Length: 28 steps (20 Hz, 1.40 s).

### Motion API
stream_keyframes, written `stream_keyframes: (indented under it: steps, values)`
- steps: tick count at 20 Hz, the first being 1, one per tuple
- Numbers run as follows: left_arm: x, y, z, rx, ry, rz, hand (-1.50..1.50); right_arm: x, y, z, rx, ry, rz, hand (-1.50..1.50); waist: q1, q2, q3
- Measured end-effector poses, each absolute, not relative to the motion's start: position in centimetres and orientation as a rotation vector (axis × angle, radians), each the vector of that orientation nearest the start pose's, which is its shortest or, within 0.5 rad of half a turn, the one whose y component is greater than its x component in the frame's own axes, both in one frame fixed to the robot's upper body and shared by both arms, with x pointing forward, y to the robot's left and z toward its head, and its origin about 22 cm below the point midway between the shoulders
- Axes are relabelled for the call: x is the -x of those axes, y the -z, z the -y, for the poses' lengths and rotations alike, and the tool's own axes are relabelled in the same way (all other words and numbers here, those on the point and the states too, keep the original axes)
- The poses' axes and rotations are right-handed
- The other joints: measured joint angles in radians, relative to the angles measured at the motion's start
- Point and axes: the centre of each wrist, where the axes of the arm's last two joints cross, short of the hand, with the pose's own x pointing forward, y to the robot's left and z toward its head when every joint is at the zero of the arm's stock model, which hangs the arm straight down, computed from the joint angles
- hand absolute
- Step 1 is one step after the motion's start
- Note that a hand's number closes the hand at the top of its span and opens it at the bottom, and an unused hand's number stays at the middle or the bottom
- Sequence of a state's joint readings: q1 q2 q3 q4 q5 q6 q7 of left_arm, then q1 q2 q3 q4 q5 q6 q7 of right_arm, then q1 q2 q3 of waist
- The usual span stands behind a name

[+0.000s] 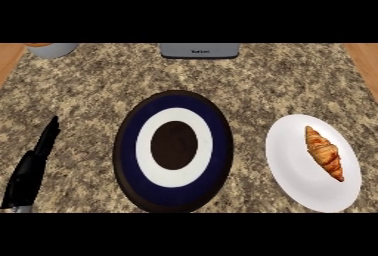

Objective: Pick the croissant from the plate and place it in the plate

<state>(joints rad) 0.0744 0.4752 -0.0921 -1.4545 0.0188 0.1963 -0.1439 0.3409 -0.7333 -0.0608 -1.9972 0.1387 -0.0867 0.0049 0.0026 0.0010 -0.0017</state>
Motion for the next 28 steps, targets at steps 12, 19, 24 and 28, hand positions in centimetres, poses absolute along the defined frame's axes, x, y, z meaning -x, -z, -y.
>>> stream_keyframes:
  steps: [12,19,24,28]
  values:
    - [-21.6,0.5,-33.4,-0.464,0.303,1.517,0.0,-21.7,-11.6,34.0,0.748,-0.916,1.199,-1.5,0.012,0.001,0.001]
    - [-21.6,0.3,-33.8,-0.471,0.301,1.517,0.0,-24.5,-10.2,35.3,0.747,-1.029,1.076,-1.5,0.007,0.0,0.002]
    - [-21.4,0.2,-33.3,-0.464,0.292,1.513,0.0,-26.4,-8.8,35.0,0.719,-1.064,1.044,-1.5,0.006,0.0,0.002]
    - [-21.6,0.5,-33.3,-0.468,0.293,1.515,0.0,-26.8,-7.4,34.7,0.682,-1.101,1.014,-1.5,0.003,-0.001,0.002]
